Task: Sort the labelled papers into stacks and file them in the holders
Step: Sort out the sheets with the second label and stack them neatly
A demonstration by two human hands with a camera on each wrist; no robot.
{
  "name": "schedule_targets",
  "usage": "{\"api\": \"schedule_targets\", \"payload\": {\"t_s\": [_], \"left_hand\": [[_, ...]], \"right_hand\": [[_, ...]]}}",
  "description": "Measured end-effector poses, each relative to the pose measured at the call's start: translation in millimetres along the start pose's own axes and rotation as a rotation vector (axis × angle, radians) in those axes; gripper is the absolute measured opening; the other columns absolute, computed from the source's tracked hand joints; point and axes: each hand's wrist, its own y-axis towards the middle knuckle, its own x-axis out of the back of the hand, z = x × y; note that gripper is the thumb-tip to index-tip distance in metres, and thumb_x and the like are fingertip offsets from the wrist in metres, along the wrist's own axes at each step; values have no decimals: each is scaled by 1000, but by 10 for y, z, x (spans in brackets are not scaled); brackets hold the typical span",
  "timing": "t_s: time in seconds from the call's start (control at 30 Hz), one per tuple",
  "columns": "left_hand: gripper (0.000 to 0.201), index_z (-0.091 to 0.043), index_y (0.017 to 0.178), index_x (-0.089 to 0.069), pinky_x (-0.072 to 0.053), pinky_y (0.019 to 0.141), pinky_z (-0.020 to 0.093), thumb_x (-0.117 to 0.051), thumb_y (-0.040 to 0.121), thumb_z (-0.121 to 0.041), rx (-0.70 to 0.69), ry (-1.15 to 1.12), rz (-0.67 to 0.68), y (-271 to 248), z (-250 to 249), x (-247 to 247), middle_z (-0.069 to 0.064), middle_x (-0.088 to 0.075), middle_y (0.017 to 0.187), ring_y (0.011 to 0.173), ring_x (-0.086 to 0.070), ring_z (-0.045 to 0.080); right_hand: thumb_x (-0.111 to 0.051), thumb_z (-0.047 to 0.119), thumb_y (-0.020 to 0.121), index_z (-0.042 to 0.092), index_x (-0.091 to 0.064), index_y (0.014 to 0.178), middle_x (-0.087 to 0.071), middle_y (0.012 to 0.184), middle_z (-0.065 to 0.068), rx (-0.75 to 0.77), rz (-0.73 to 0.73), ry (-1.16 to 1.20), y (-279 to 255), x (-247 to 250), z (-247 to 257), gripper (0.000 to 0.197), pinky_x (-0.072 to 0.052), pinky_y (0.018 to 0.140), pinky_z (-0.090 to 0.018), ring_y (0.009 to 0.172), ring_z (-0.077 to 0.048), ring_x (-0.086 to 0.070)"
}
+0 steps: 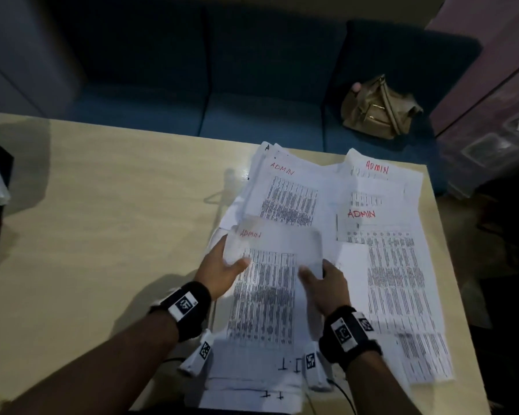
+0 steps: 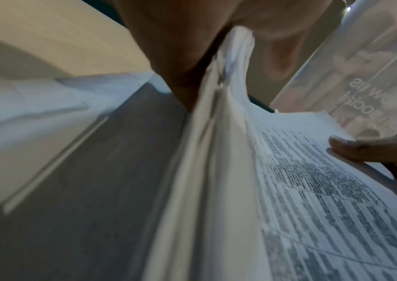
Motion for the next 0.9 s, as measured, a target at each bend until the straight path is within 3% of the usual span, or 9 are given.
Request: {"api": "schedule_targets", "payload": {"t_s": [0.1, 0.2, 0.3, 0.4, 0.47, 0.6, 0.73, 0.83, 0.9], "left_hand": [[66, -35, 142, -36, -48, 76, 25, -63, 88, -8, 74, -28, 8, 9, 40, 34, 0, -62, 124, 88, -63, 17], [74, -49, 134, -36, -43, 52, 27, -56, 85, 3, 62, -17, 129, -48, -6, 36, 7, -62, 113, 56, -47, 17], [87, -60, 131, -34, -40, 47, 27, -51, 82, 10, -6, -30, 247, -51, -31, -26, 4, -51, 133, 48, -37, 14], [91, -57, 134, -34, -35, 42, 18, -48, 81, 16, -54, -62, 262, -27, -86, -68, -9, -33, 145, 41, -34, 6], [87, -57, 129, -39, -35, 44, 18, -48, 82, 15, -50, -65, 260, 2, -105, -63, -12, -33, 144, 41, -37, 3], [69, -55, 108, -54, -38, 54, 25, -50, 83, 9, -60, 10, 267, 75, -98, -30, -5, -46, 143, 64, -48, 16], [72, -58, 121, -44, -46, 65, 26, -51, 86, 5, -54, 38, 268, 93, -169, -10, -16, -49, 132, 80, -54, 20], [64, -51, 109, -52, -43, 75, 22, -47, 84, 8, -94, 122, 336, 111, -258, 7, -17, -52, 133, 98, -55, 14], [62, -50, 109, -51, -42, 65, 21, -46, 84, 7, -73, 168, 343, 137, -298, 44, -12, -54, 130, 80, -55, 16]], "right_hand": [[-70, 32, 82, 12, -49, 131, -57, 115, -7, 28, -112, 34, 72, 21, 12, 56, -47, 86, -33, 106, -23, -56], [-69, 32, 83, 22, -28, 148, -40, 141, -9, 78, -113, 81, 167, 125, 48, 78, -39, 104, -36, 127, -23, -44], [-65, 36, 87, 27, -32, 146, -34, 143, -7, 157, 22, -105, 260, 142, 111, 69, -33, 99, -24, 127, -22, -42], [-64, 33, 88, 23, -57, 128, -48, 132, -6, 227, 102, -158, 330, 86, 92, 42, -36, 99, -25, 122, -22, -48], [-63, 34, 88, 24, -65, 118, -55, 121, -3, 281, 124, -178, 337, 29, 49, 32, -40, 99, -33, 117, -21, -51], [-63, 33, 88, 26, -53, 133, -52, 118, -5, 312, 150, -228, 306, -22, 76, 46, -38, 95, -32, 110, -20, -48], [-65, 30, 88, 17, -58, 127, -47, 117, -5, 301, 186, -279, 291, -45, 139, 42, -39, 96, -28, 110, -23, -50], [-68, 20, 85, 14, -63, 121, -51, 117, -6, 307, 180, -268, 309, -26, 170, 37, -40, 93, -25, 107, -24, -56], [-70, 13, 81, 14, -63, 119, -57, 117, -7, 296, 177, -295, 313, 11, 192, 39, -39, 88, -20, 105, -24, -59]]}}
